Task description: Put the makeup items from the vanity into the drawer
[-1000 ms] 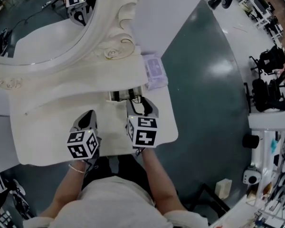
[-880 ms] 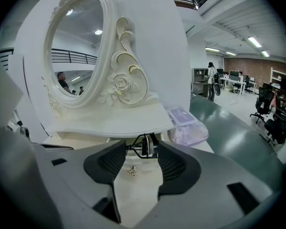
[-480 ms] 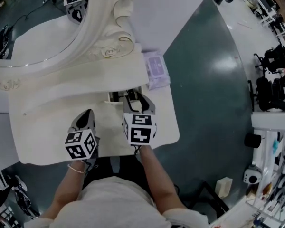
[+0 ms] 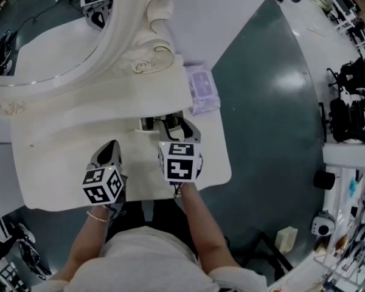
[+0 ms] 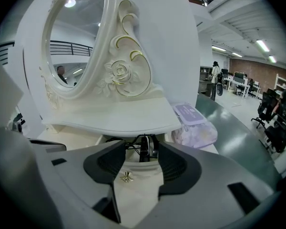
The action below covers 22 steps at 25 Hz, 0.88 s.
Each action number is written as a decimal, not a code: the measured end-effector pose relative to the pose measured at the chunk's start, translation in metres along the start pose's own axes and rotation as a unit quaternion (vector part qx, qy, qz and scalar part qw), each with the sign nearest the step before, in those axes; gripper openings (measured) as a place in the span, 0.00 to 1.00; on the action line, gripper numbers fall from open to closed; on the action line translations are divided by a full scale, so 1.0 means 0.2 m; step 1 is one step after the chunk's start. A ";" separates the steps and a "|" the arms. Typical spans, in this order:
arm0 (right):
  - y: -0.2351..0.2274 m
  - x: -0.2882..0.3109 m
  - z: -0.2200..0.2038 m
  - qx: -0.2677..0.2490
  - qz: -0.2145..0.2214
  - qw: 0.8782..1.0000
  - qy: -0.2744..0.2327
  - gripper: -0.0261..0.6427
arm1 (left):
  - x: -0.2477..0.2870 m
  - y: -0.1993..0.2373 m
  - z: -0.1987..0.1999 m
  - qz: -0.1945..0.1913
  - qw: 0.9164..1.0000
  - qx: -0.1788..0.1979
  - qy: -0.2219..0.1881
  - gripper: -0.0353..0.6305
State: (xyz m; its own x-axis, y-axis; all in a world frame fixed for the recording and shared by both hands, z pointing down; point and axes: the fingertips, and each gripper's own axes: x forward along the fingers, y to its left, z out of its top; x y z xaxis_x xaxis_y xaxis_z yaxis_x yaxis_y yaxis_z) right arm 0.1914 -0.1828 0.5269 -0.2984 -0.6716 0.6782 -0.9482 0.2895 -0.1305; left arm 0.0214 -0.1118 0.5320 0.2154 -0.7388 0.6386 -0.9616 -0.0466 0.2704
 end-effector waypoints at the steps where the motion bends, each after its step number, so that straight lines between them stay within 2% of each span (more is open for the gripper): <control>1: 0.00 0.00 0.00 -0.001 -0.001 1.000 0.000 0.37 | 0.00 0.00 0.00 0.000 1.000 0.000 0.000 0.06; 22: 0.00 -0.06 0.01 0.005 -0.019 1.000 -0.020 0.38 | -0.04 0.03 0.01 -0.006 1.000 0.003 -0.006 0.06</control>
State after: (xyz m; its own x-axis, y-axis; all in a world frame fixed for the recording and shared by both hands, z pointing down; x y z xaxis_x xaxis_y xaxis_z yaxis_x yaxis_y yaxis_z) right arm 0.1941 -0.1755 0.5174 -0.2652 -0.7090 0.6534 -0.9602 0.2561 -0.1118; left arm 0.0139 -0.1082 0.5274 0.2251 -0.7467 0.6259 -0.9597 -0.0592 0.2746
